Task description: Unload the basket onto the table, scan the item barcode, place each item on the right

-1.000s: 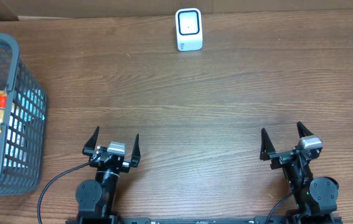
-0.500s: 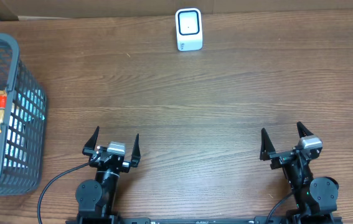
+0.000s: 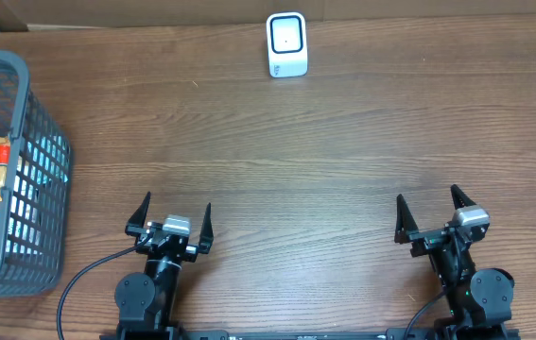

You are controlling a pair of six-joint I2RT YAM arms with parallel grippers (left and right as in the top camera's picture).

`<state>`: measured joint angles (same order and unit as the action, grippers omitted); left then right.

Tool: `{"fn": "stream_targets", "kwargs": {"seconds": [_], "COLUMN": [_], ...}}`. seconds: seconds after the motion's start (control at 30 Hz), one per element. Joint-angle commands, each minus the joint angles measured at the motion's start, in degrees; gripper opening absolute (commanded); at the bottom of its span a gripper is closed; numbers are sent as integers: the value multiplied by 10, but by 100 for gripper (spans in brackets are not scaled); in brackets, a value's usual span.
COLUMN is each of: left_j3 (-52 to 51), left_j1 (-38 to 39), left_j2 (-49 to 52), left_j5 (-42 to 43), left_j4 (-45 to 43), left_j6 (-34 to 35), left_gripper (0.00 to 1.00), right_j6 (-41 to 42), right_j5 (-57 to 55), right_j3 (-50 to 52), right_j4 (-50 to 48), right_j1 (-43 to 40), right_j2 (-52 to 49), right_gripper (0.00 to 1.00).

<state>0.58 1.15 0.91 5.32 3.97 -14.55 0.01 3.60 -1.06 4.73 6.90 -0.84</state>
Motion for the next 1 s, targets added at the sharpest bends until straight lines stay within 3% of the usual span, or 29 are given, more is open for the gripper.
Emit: {"fn": "stream_targets", "kwargs": {"seconds": [0.0,0.97], "left_j3": [-3,-3], "left_j1": [4,4], "left_j2": [-7,-7], "left_j5": [-2,10], "left_j4": [1,-8], "left_j6": [10,7], "left_gripper": [100,100], "right_j6": [2,2], "right_j5": [-4,-3], "right_j3": [6,6], "right_j4": [-2,-2], "right_j1": [2,2], "right_j2": [7,7], "right_gripper": [100,100]}}
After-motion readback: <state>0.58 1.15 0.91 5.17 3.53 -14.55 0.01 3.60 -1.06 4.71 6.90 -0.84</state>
